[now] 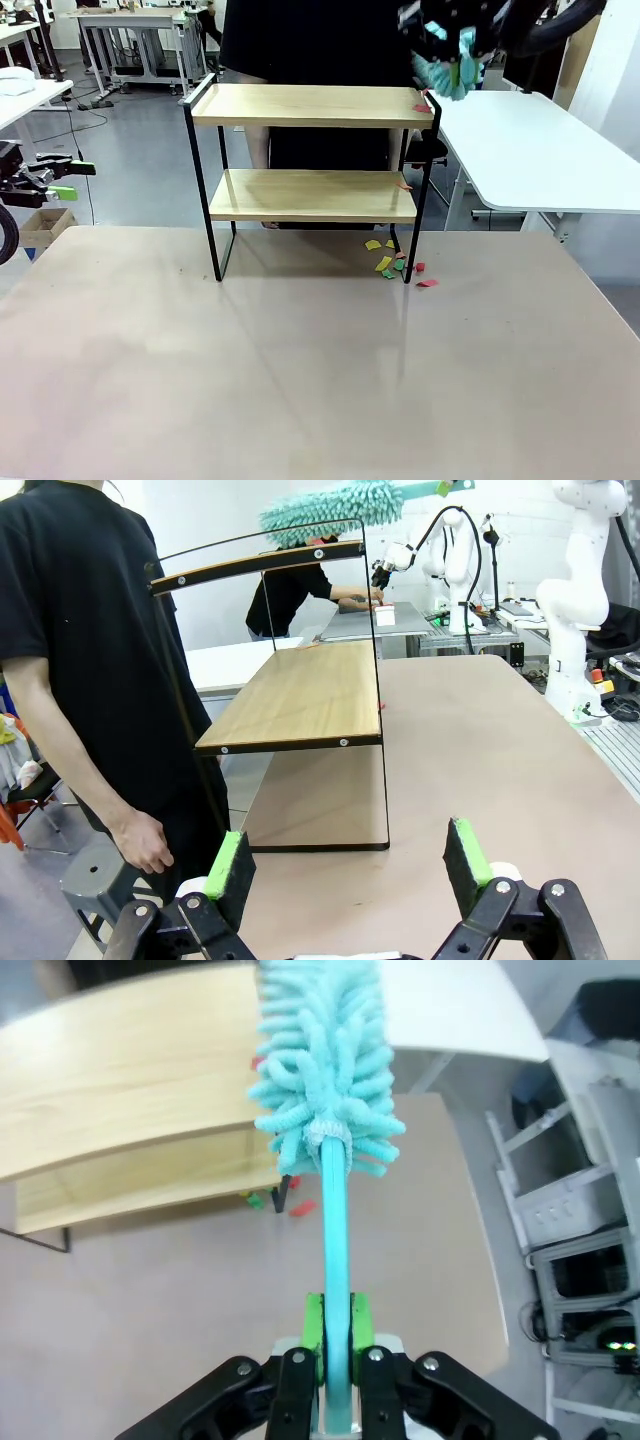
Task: Clean the shelf.
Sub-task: Clean the specific section of the Shelf indicated by the human with the Duster.
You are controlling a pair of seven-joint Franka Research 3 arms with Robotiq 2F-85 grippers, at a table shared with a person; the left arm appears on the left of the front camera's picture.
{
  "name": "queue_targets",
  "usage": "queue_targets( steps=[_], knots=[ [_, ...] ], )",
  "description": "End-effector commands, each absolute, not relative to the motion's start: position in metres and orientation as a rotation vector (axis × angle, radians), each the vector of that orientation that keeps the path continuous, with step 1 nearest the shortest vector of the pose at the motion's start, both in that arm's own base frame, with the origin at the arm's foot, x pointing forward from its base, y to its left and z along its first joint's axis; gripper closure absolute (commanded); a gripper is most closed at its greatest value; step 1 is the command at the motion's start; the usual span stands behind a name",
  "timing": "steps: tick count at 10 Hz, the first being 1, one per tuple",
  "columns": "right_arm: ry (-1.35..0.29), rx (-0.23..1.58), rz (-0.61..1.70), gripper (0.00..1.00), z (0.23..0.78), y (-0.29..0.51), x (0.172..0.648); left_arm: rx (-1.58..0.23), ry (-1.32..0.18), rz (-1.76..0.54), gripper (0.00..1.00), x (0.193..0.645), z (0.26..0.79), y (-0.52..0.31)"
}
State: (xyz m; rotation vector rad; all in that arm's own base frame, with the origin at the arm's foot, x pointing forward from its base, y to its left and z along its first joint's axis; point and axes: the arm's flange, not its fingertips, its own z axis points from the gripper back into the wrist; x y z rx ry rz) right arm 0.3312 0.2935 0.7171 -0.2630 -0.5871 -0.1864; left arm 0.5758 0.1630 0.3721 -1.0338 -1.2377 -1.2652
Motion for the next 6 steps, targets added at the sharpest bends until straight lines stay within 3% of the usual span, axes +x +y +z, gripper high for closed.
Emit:
queue_targets(
  steps=[1,6],
  knots=[
    [-0.644,-0.145,-0.127,0.86,0.734,0.284,0.322,-1.03,-1.235,-1.282,0.0,0.573,0.375,0.163],
    [-0.668,0.23,0.061,0.86,0.76,0.253,0.293,-1.03,-1.235,-1.282,0.0,0.573,0.375,0.163]
  ],
)
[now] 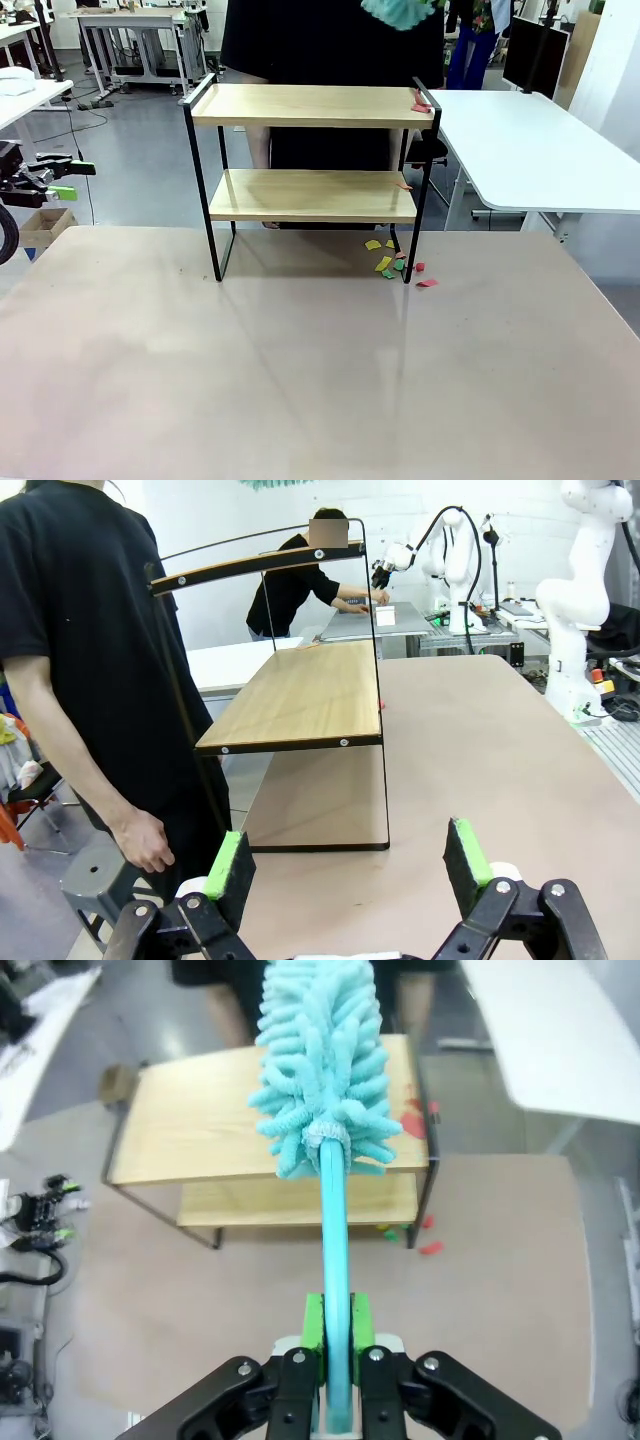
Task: Clean the shelf.
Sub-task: Clean the specific section of the Shelf indicated by the human with the Duster.
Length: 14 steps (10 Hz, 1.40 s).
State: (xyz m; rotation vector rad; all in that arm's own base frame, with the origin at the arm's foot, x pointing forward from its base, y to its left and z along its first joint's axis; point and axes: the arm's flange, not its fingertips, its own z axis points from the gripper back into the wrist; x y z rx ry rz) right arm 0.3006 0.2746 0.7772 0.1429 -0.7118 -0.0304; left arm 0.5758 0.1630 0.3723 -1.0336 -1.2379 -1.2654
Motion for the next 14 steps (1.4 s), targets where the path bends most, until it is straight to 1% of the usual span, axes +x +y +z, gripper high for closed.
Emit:
queue_targets(
  steps=[1,4,6,8,10,12,14],
  knots=[
    [-0.643,0.294,0.119,0.86,0.762,0.246,0.287,-1.03,-1.235,-1.282,0.0,0.573,0.375,0.163],
    [-0.535,0.502,0.374,0.86,0.763,0.221,0.276,-1.03,-1.235,-1.282,0.0,0.573,0.375,0.163],
    [-0.488,0.582,0.529,0.86,0.76,0.213,0.268,-1.03,-1.235,-1.282,0.0,0.573,0.375,0.163],
    [-0.389,0.653,0.693,0.86,0.755,0.212,0.26,-1.03,-1.235,-1.282,0.0,0.573,0.375,0.163],
    [-0.32,0.622,0.776,0.86,0.748,0.212,0.251,-1.03,-1.235,-1.282,0.0,0.573,0.375,0.163],
    [-0.254,0.544,0.857,0.86,0.736,0.208,0.237,-1.03,-1.235,-1.282,0.0,0.573,0.375,0.163],
    [-0.15,0.438,0.88,0.86,0.72,0.197,0.226,-1.03,-1.235,-1.282,0.0,0.573,0.375,0.163]
  ],
)
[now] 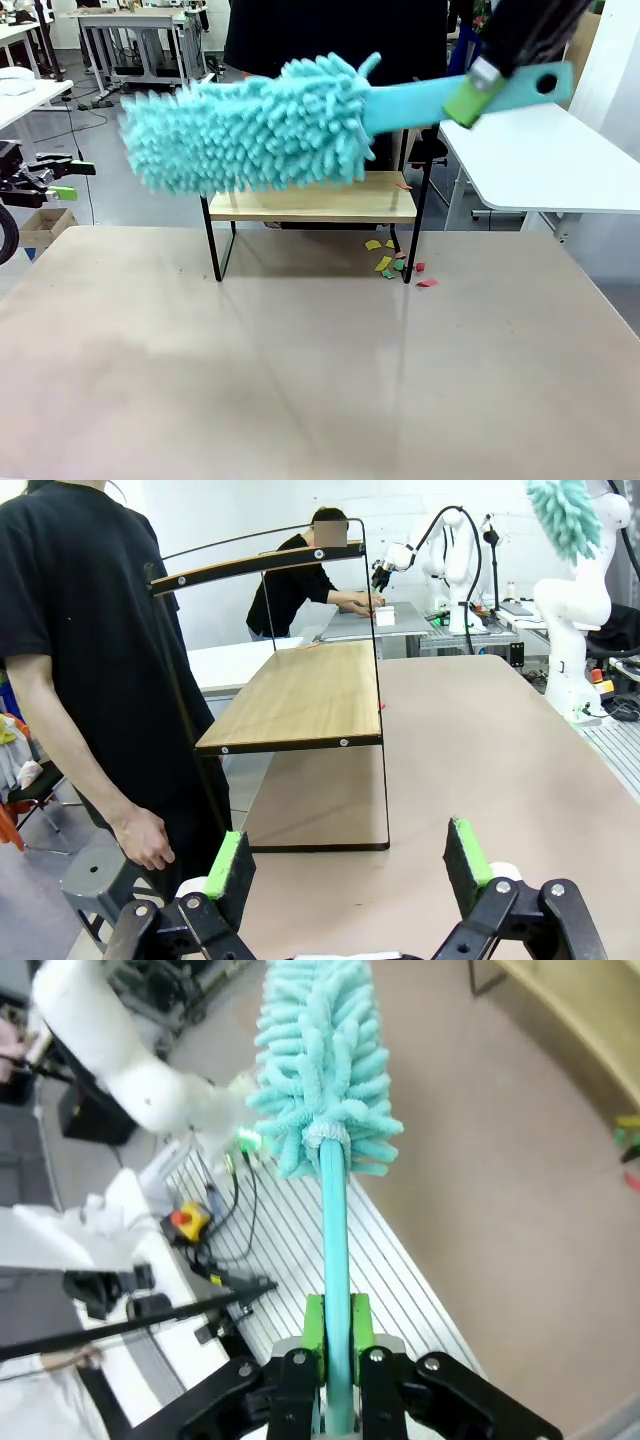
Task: Clean the shelf.
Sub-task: Clean the specific section of the Shelf indicated by the human with the Duster.
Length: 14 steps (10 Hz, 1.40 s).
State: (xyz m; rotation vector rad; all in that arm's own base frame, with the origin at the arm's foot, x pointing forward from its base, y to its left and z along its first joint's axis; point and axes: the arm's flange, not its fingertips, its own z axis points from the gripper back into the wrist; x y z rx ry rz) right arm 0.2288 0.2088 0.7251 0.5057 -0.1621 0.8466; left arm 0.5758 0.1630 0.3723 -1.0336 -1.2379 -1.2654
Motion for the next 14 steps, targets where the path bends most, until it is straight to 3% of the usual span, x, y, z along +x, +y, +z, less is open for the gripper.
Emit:
queue_targets(
  steps=[1,4,8,14],
  knots=[
    [-0.105,0.379,0.885,0.86,0.712,0.189,0.221,-1.03,-1.235,-1.282,0.0,0.573,0.375,0.163],
    [0.039,0.22,0.963,0.86,0.683,0.163,0.213,-1.03,-1.235,-1.282,0.0,0.573,0.375,0.163],
    [0.214,0.154,1.02,0.86,0.63,0.109,0.223,-1.03,-1.235,-1.282,0.0,0.573,0.375,0.163],
    [0.241,0.177,0.997,0.86,0.614,0.101,0.23,-1.03,-1.235,-1.282,0.0,0.573,0.375,0.163]
  ],
)
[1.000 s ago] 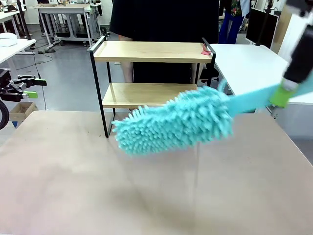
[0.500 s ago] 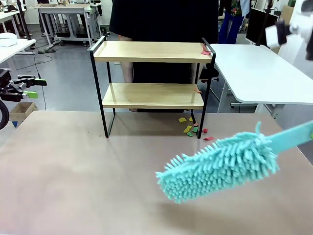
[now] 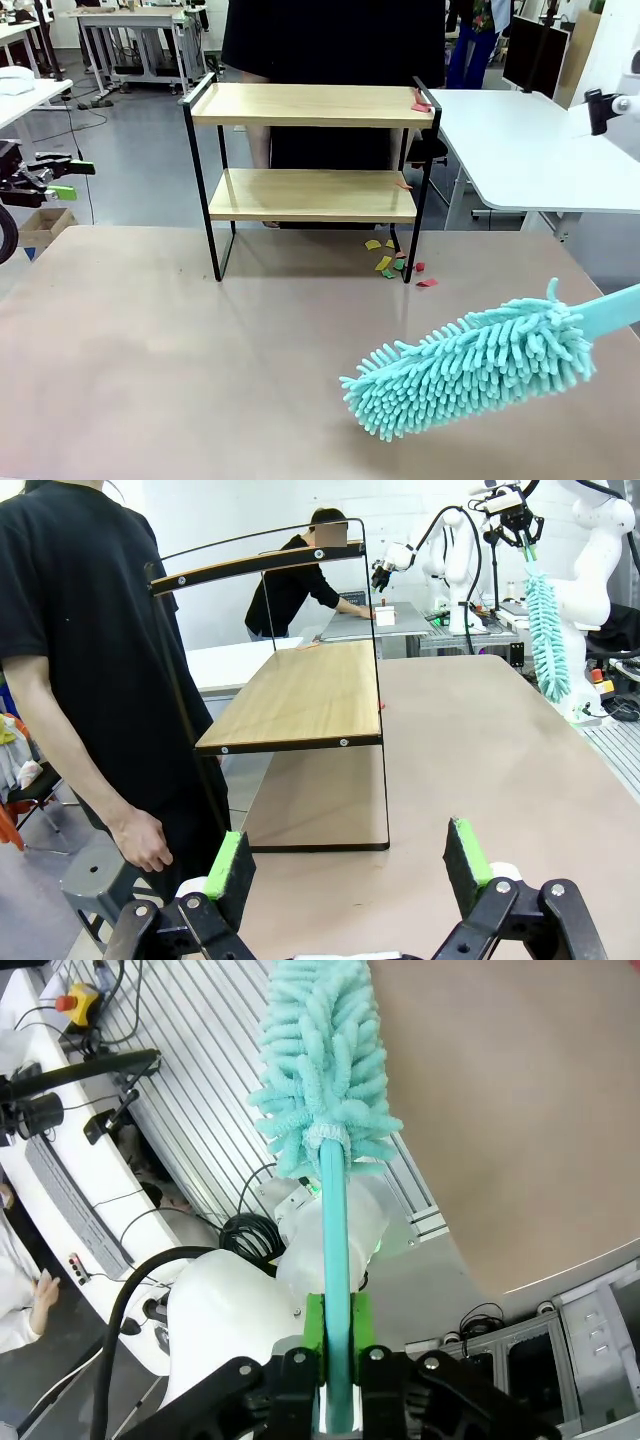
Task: Clean the shelf.
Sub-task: Clean the specific section of the Shelf indicated by the human with the Duster, then hand the Duster back to the human.
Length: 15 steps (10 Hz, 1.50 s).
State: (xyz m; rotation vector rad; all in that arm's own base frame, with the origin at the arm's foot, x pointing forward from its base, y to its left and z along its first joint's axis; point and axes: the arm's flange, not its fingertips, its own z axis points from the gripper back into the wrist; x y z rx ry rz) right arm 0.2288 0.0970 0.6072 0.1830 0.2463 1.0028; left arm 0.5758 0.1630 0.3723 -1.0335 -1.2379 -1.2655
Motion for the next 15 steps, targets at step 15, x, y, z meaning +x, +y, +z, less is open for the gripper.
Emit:
queue_targets(
  steps=[15],
  knots=[
    [0.072,0.301,1.029,0.86,0.627,0.076,0.26,-1.13,-1.271,-1.25,0.0,0.548,0.441,0.113]
  ],
)
